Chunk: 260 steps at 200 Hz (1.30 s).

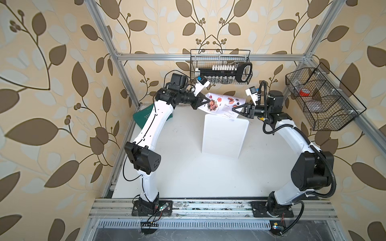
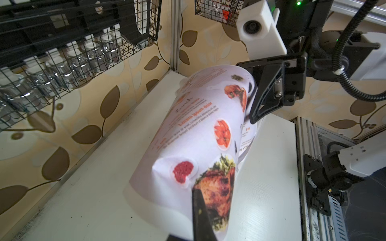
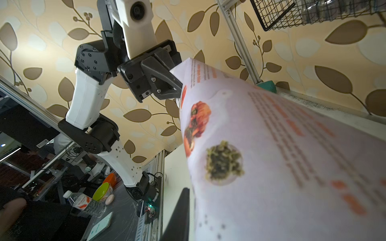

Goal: Insert the menus into the narrow rack
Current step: Insert the menu into the narrow rack.

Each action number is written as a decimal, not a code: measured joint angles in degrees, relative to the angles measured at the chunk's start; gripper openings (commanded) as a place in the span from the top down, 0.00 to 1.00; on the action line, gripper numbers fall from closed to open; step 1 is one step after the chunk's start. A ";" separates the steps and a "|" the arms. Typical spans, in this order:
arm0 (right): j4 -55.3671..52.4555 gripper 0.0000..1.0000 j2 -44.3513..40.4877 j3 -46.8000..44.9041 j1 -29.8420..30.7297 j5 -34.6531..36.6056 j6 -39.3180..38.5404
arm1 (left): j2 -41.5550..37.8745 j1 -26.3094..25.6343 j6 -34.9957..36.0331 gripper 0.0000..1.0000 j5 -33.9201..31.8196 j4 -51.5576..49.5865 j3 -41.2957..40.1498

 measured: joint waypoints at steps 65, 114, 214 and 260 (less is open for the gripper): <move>0.37 1.00 0.00 0.00 -1.03 -1.86 -0.98 | -1.05 -0.17 -0.20 1.00 -0.50 1.40 -0.96; -1.07 1.00 0.00 0.00 -1.46 -3.10 -2.54 | -1.07 -0.52 -0.20 0.97 -1.38 2.62 -2.45; -5.38 1.00 -0.02 0.00 -2.64 -5.70 -6.64 | -1.07 -1.01 -0.31 0.71 -6.60 2.97 -2.95; -7.43 1.00 -0.02 0.00 -3.61 -6.62 -8.70 | -1.07 -1.01 -0.70 0.45 -6.62 2.99 -2.95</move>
